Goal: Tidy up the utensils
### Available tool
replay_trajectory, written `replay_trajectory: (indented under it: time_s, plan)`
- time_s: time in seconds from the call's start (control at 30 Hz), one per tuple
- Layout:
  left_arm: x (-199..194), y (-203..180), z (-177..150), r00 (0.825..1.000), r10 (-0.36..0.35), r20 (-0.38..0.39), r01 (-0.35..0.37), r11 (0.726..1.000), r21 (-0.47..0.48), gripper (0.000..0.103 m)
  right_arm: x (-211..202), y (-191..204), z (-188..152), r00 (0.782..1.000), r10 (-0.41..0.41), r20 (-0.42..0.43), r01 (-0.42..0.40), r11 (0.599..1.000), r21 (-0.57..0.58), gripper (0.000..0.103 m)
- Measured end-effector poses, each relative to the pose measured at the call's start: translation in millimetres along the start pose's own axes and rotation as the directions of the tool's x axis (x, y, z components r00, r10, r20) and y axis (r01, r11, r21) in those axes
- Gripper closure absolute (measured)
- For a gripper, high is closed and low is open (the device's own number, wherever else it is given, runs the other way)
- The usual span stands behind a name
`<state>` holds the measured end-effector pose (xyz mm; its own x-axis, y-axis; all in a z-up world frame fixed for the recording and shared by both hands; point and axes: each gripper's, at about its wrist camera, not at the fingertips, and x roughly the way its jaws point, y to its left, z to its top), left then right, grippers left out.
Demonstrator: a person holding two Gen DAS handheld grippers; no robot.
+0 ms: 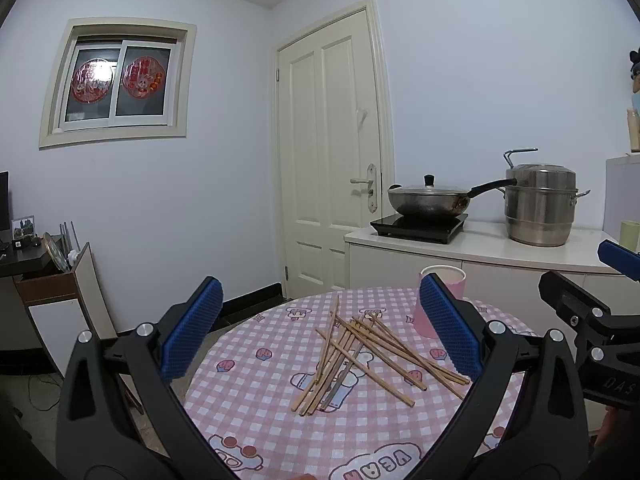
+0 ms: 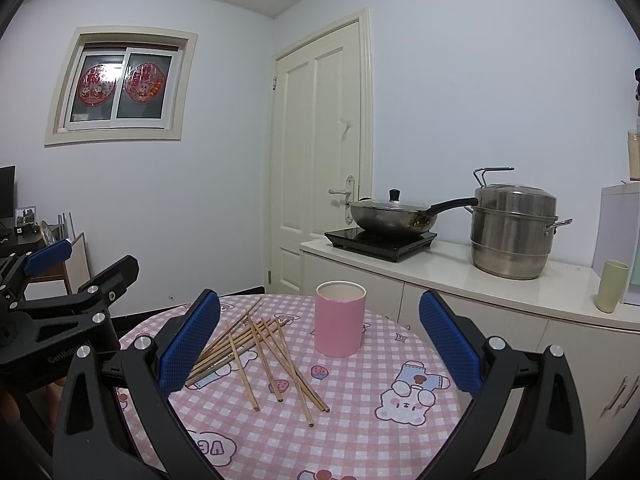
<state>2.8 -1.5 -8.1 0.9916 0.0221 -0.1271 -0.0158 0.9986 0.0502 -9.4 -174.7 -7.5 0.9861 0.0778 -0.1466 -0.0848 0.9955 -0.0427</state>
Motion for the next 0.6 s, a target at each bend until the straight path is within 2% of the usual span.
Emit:
replay_trajectory:
  time_s: [0.5, 0.6]
  plan:
    - [2.9, -0.5, -2.5, 1.0, 0.003, -0.012, -0.003, 1.0, 0.004, 0.006, 1.5, 0.9, -1.2, 1.0, 0.001, -0.006, -0.001, 1.0, 0.003, 0.007]
    - [8.6, -3.4, -5.0, 0.999, 0.025, -0.027, -0.024, 0.999, 0.027, 0.006, 2.8, 1.1, -3.4, 1.0, -0.003, -0.009, 0.003, 1.0, 0.005, 0.007]
